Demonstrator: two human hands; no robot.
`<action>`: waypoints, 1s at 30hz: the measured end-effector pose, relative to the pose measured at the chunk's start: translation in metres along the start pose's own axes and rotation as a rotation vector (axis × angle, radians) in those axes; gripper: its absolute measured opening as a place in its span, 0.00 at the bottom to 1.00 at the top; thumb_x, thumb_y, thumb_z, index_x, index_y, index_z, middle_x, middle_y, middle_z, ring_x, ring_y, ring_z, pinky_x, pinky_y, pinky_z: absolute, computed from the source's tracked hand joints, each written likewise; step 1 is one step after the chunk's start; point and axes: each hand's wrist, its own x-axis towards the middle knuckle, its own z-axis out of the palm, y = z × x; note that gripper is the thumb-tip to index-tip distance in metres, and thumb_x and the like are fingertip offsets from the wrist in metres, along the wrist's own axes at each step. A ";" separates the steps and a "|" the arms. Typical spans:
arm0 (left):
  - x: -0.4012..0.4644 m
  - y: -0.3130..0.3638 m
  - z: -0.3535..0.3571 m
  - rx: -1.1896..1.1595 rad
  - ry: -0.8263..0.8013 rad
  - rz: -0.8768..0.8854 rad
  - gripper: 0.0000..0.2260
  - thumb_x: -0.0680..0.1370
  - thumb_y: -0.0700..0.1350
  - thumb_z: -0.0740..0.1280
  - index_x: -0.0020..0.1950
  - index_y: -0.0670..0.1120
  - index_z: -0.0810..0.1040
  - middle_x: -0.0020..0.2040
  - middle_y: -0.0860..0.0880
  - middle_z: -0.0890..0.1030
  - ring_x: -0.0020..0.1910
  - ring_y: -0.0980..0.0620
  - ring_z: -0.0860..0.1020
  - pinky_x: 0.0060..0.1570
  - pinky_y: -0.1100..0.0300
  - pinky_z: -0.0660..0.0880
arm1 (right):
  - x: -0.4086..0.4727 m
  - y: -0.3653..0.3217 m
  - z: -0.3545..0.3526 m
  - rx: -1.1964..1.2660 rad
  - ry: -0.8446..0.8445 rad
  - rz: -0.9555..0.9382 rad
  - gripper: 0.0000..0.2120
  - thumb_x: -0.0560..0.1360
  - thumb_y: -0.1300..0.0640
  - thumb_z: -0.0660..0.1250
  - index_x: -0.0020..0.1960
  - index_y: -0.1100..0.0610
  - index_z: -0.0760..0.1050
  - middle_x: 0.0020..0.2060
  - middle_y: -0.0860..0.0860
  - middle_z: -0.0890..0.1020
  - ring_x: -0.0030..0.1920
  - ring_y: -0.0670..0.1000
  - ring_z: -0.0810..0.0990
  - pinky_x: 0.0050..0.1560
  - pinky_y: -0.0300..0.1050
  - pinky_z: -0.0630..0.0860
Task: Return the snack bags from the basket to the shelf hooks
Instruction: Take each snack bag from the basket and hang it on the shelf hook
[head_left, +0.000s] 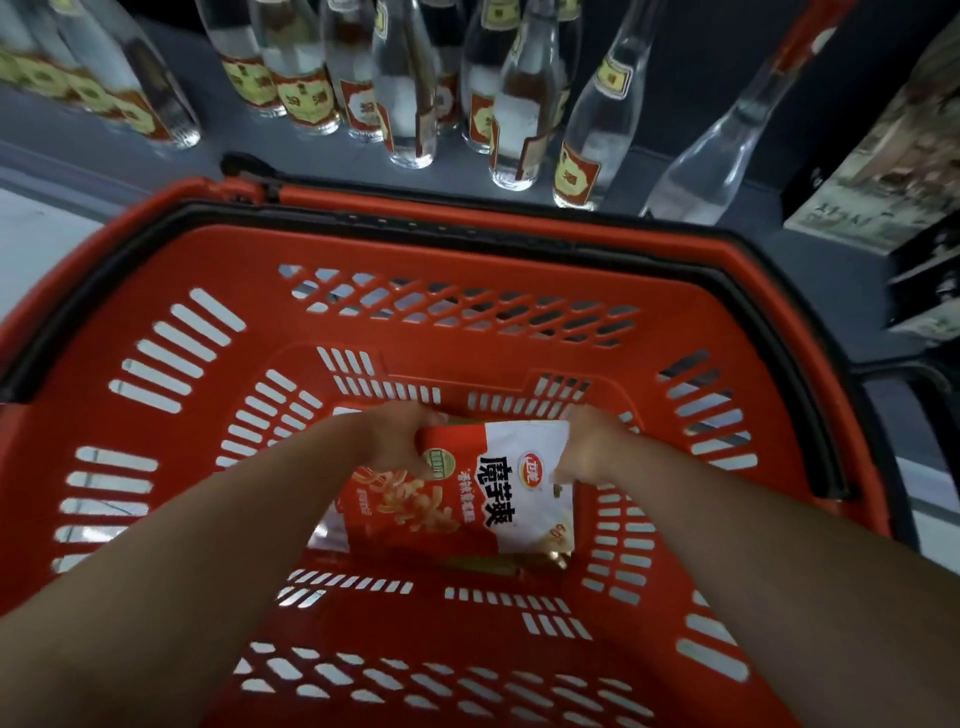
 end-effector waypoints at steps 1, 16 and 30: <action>-0.008 -0.001 -0.005 -0.023 0.028 -0.010 0.17 0.73 0.42 0.73 0.61 0.45 0.78 0.55 0.48 0.82 0.50 0.53 0.80 0.52 0.61 0.76 | -0.003 0.004 -0.004 -0.002 -0.028 0.016 0.26 0.67 0.55 0.77 0.62 0.61 0.74 0.57 0.56 0.80 0.55 0.57 0.80 0.51 0.45 0.78; -0.099 0.002 -0.030 -1.066 0.337 0.010 0.16 0.69 0.41 0.73 0.56 0.40 0.80 0.52 0.40 0.85 0.51 0.41 0.84 0.54 0.45 0.79 | -0.052 -0.033 -0.016 1.051 -0.003 -0.330 0.18 0.68 0.62 0.76 0.56 0.56 0.76 0.57 0.53 0.82 0.52 0.50 0.81 0.49 0.42 0.77; -0.256 0.145 -0.135 -1.193 0.567 0.293 0.21 0.68 0.48 0.74 0.58 0.41 0.80 0.54 0.39 0.84 0.52 0.38 0.83 0.55 0.41 0.78 | -0.256 -0.050 -0.209 1.142 0.225 -0.575 0.07 0.73 0.61 0.73 0.49 0.52 0.80 0.45 0.53 0.86 0.45 0.56 0.86 0.50 0.56 0.82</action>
